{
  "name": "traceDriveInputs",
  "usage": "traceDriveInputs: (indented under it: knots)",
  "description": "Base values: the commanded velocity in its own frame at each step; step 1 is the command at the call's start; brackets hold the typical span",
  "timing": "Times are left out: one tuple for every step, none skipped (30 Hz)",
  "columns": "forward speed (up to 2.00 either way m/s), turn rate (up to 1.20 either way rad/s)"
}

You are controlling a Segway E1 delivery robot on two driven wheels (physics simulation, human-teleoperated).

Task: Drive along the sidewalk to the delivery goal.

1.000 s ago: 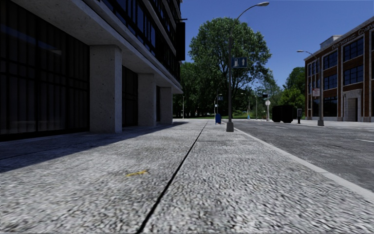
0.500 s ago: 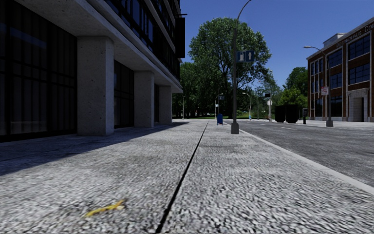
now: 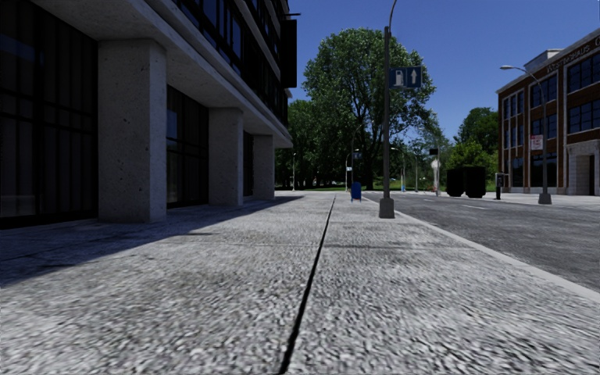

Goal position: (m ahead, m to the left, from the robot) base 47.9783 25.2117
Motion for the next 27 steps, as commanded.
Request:
traceDriveInputs:
  knots:
    - [2.00, 0.00]
    - [2.00, 0.00]
    - [2.00, 0.00]
    - [2.00, 0.00]
    - [2.00, 0.00]
    - [2.00, 0.00]
    - [2.00, 0.00]
    - [2.00, 0.00]
    - [2.00, 0.00]
    - [2.00, 0.00]
    - [2.00, 0.00]
    - [2.00, 0.00]
    - [2.00, 0.00]
    - [2.00, 0.00]
    - [2.00, 0.00]
    - [2.00, 0.00]
    - [2.00, 0.00]
    - [2.00, 0.00]
    - [2.00, 0.00]
    - [2.00, 0.00]
    - [2.00, 0.00]
    - [2.00, 0.00]
    - [2.00, 0.00]
    - [2.00, 0.00]
    - [2.00, 0.00]
    - [2.00, 0.00]
    - [2.00, 0.00]
